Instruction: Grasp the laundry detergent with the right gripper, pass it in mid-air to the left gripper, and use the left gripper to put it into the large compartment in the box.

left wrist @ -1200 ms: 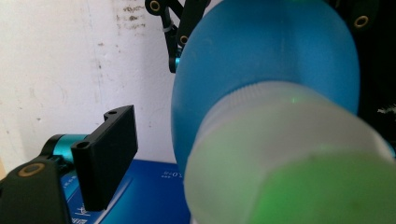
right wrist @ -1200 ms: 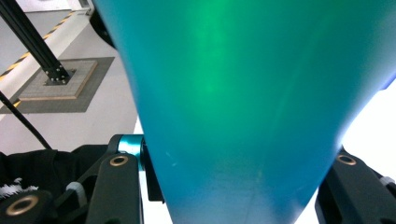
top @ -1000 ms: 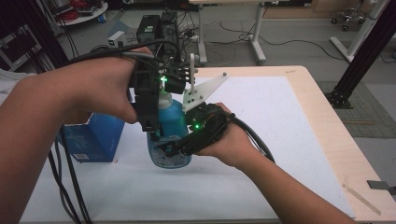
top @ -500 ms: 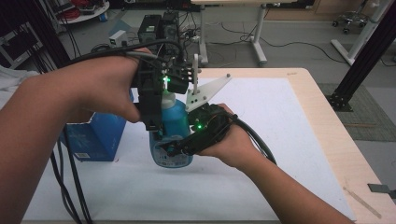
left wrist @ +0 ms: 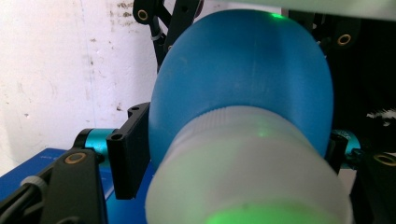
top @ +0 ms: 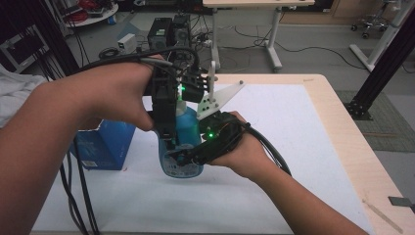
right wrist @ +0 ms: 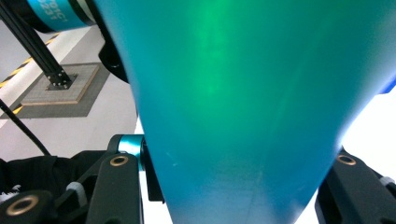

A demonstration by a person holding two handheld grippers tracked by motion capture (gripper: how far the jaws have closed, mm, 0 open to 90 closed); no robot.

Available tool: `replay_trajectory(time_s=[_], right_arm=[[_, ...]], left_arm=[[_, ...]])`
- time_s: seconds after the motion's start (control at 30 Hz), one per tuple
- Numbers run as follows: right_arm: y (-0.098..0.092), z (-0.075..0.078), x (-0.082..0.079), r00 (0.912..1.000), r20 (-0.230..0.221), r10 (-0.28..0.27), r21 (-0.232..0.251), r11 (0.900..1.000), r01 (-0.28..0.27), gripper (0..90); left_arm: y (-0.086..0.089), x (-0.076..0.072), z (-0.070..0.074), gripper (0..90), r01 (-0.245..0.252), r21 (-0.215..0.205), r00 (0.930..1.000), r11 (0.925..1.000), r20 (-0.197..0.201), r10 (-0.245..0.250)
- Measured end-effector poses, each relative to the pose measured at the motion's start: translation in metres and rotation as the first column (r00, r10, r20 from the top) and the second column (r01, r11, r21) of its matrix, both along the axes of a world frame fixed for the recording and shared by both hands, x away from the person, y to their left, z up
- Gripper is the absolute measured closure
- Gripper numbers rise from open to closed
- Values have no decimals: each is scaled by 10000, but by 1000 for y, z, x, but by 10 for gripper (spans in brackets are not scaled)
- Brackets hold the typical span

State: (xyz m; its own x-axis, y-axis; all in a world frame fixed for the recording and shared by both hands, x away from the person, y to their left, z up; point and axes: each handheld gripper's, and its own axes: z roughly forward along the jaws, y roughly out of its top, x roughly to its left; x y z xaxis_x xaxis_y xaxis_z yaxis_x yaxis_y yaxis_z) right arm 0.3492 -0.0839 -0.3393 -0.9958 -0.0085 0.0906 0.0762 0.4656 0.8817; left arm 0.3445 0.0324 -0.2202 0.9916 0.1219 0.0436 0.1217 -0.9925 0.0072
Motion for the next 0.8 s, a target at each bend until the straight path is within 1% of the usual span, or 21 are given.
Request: replay_trajectory(time_s=[0.13,0.17,0.2,0.6,0.8], right_arm=[[0,-1,0,10000,32,-9,6,10000,9,466],[0,-1,1,10000,8,1,22,10000,-1,466],[0,-1,1,10000,-3,-3,51,10000,3,466],[1,-2,1,10000,-14,13,93,10000,-13,466],[2,-1,0,10000,-12,20,84,10000,-20,467]], left_arm=[[0,0,0,296,-22,25,10000,10000,28,22],[0,0,0,325,1,-21,10000,10000,-51,-1],[0,0,0,346,-6,-59,10000,10000,-42,6],[0,-1,-1,350,-53,-61,10000,10000,-1,53],[0,-2,-1,354,-106,25,9999,9999,-24,106]])
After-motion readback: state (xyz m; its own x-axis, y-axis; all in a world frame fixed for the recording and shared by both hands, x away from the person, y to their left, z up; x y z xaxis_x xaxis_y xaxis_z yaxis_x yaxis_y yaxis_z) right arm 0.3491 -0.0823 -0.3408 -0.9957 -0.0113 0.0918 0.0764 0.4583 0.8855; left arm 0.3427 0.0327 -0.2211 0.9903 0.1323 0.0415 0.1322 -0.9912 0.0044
